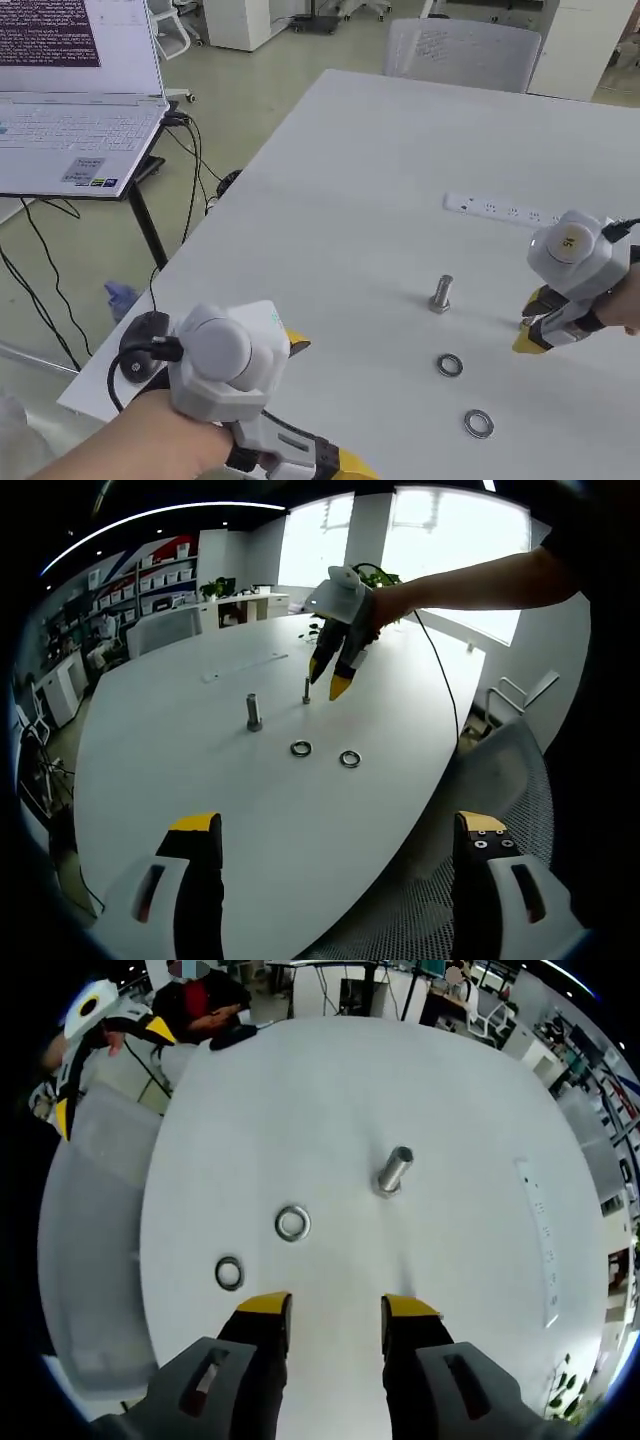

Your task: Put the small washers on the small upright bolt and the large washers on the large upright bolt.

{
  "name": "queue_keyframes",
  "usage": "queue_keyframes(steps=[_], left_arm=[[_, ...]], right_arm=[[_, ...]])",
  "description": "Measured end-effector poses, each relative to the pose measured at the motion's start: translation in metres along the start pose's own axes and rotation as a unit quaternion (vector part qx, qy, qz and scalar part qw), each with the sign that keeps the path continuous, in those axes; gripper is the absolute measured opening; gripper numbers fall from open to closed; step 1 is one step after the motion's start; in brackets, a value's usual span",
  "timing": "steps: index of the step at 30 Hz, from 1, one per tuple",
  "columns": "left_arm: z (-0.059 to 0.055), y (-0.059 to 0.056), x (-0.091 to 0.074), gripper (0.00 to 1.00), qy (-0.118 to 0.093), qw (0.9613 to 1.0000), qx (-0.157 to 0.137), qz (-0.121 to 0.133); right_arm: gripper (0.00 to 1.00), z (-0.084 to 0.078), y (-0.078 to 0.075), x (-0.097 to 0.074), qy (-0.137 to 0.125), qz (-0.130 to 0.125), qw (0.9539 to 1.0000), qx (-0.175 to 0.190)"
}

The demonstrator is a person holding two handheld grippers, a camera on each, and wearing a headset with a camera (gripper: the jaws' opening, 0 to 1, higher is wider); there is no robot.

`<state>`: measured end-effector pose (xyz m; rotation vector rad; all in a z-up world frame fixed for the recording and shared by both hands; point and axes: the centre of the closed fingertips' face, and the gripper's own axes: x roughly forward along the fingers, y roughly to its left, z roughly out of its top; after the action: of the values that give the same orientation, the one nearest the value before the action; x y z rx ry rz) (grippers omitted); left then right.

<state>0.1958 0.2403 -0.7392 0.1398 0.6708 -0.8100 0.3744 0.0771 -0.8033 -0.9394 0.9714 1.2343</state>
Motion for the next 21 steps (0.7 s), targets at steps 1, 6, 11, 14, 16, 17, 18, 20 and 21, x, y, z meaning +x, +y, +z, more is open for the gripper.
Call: queue_keyframes(steps=[1, 6, 11, 14, 16, 17, 18, 20, 21], left_arm=[[0.000, 0.000, 0.000, 0.96, 0.000, 1.0000, 0.001, 0.000], [0.001, -0.001, -0.001, 0.96, -0.002, 1.0000, 0.002, 0.001], [0.002, -0.001, 0.000, 0.96, -0.002, 1.0000, 0.003, 0.002], [0.002, -0.001, 0.000, 0.96, -0.003, 1.0000, 0.003, 0.001], [0.002, -0.001, 0.000, 0.95, -0.004, 1.0000, 0.002, 0.001], [0.002, -0.001, 0.000, 0.95, -0.004, 1.0000, 0.002, 0.001], [0.002, -0.001, 0.000, 0.95, -0.004, 1.0000, 0.002, 0.001], [0.002, 0.000, 0.000, 0.95, -0.006, 1.0000, 0.002, 0.001], [0.002, 0.000, 0.000, 0.95, -0.007, 1.0000, 0.002, 0.001]], right_arm=[[0.37, 0.000, 0.002, 0.001, 0.001, 0.001, 1.0000, -0.001], [0.38, 0.004, 0.012, 0.006, 0.001, 0.007, 0.9999, -0.011], [0.38, 0.009, 0.018, 0.011, -0.002, 0.009, 0.9998, -0.016], [0.38, 0.012, 0.021, 0.016, -0.001, 0.012, 0.9997, -0.020], [0.38, 0.015, 0.023, 0.019, -0.003, 0.013, 0.9997, -0.022], [0.38, 0.016, 0.024, 0.021, -0.003, 0.014, 0.9997, -0.022], [0.38, 0.017, 0.024, 0.024, -0.003, 0.014, 0.9996, -0.022], [0.38, 0.016, 0.023, 0.032, -0.004, 0.016, 0.9996, -0.021], [0.38, 0.017, 0.023, 0.034, -0.006, 0.017, 0.9996, -0.020]])
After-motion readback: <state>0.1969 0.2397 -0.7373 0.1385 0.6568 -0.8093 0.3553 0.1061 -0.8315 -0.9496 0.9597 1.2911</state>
